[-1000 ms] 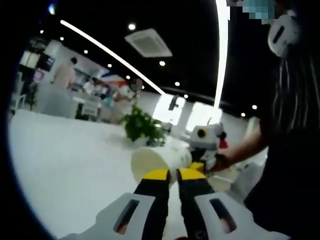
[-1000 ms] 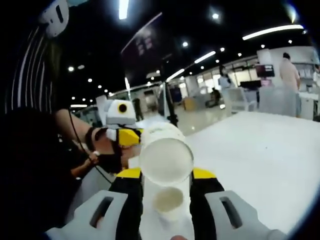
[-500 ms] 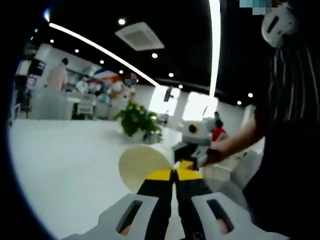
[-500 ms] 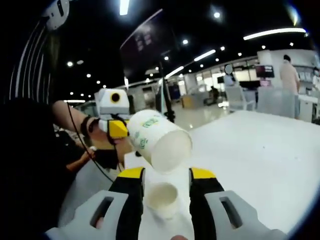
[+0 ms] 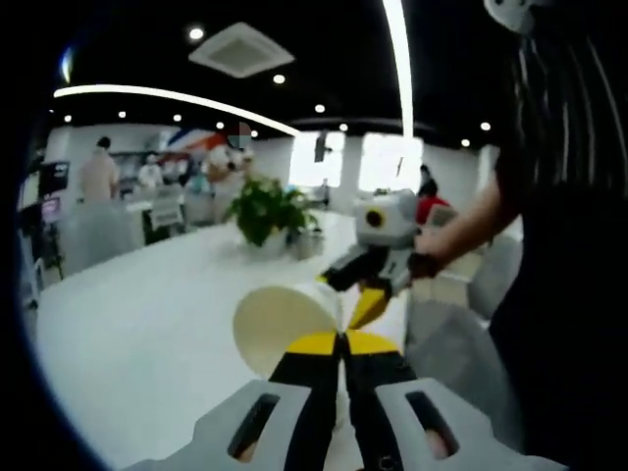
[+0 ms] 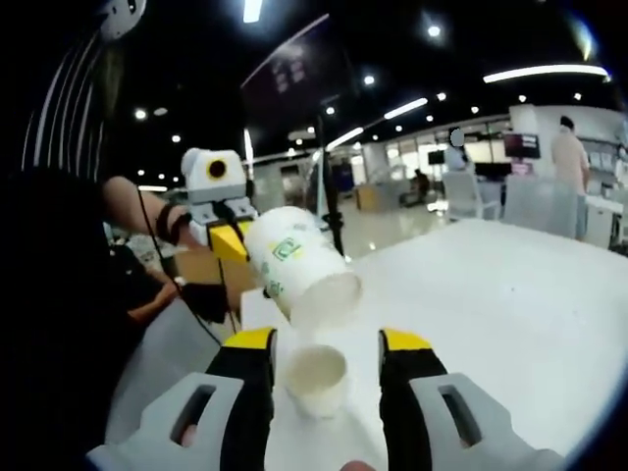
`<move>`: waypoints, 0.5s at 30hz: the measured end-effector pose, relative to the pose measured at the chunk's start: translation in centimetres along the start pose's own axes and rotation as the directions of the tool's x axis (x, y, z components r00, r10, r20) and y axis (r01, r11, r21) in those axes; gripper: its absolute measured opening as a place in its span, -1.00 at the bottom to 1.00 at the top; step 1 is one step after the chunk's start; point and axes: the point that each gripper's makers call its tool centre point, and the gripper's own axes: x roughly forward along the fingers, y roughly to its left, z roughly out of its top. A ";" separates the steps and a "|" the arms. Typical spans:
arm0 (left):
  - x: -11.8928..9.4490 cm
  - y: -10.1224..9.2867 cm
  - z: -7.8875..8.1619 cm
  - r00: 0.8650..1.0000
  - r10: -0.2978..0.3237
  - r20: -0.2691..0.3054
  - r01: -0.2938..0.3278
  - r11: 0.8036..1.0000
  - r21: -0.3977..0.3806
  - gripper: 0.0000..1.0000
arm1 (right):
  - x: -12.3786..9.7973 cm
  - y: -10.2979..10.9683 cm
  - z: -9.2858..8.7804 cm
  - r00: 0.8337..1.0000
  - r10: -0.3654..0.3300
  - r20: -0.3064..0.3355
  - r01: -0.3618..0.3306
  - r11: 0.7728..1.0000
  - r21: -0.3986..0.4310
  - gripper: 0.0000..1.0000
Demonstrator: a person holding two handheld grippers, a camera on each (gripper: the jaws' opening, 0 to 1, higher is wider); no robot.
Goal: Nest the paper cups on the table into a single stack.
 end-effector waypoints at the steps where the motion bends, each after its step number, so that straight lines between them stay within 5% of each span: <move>1: -0.1 0.0 0.2 1.000 0.002 -0.005 -0.002 1.000 0.007 -1.00 | -0.1 0.0 -0.1 1.000 0.000 -0.001 0.000 1.000 -0.001 -0.21; 7: -0.8 -0.2 1.7 1.000 0.015 -0.014 -0.014 0.998 0.058 -1.00 | -0.6 0.5 0.2 1.000 -0.003 0.006 0.003 1.000 -0.025 -0.10; 15: -2.1 -0.4 1.9 0.992 0.039 -0.118 -0.021 0.988 0.150 -1.00 | -1.1 0.3 0.2 1.000 -0.008 0.012 0.009 0.998 -0.067 0.00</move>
